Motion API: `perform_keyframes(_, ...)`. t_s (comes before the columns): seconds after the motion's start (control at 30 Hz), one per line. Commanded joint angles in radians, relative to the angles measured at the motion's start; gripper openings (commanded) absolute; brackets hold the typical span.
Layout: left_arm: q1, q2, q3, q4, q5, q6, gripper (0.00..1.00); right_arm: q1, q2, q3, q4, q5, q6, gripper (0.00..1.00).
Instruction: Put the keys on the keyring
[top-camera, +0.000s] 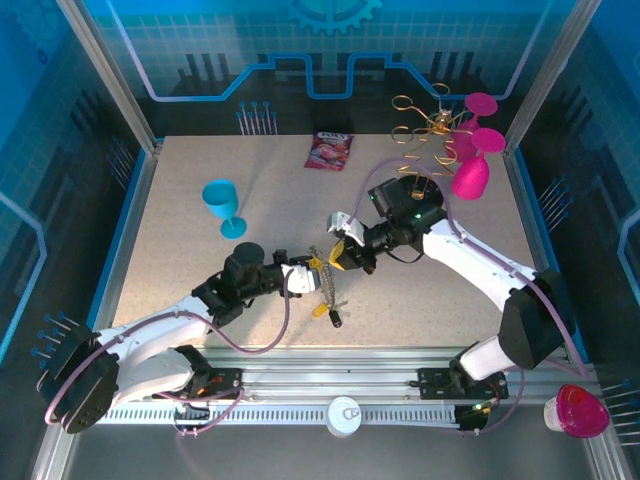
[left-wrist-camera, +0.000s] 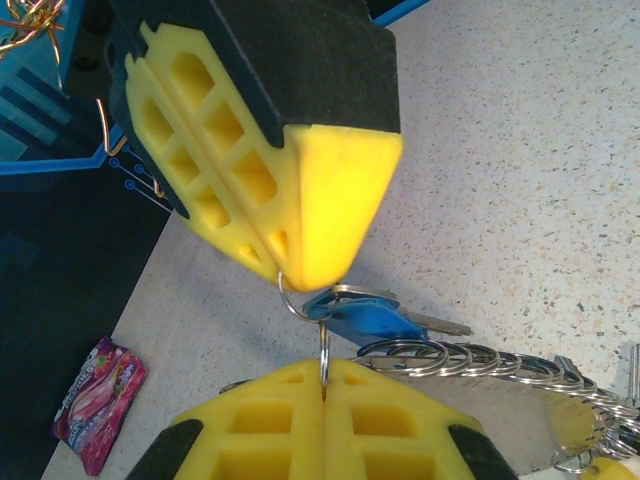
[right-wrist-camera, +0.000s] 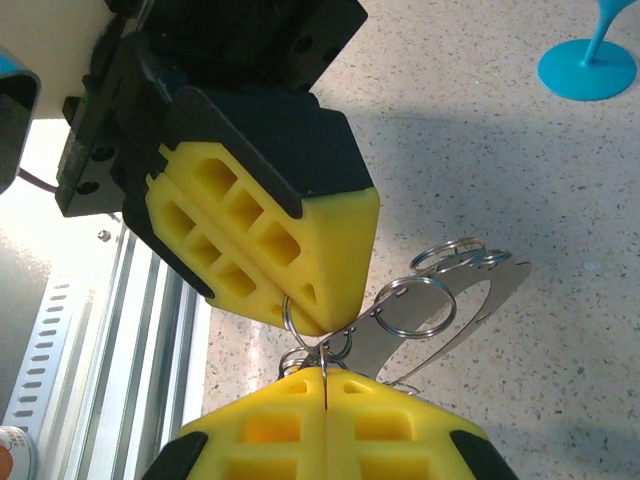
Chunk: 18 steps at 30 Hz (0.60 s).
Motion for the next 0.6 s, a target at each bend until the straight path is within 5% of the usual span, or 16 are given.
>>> perform_keyframes(0.0,-0.004,-0.001,-0.011,0.05,0.037,0.031,0.0,0.008,0.021,0.032,-0.044,-0.043,-0.029,0.0)
perform_keyframes(0.57,-0.003,-0.003,-0.016,0.062,0.036,0.032,0.0,-0.008,-0.039,-0.052,-0.007,-0.044,-0.006,0.0)
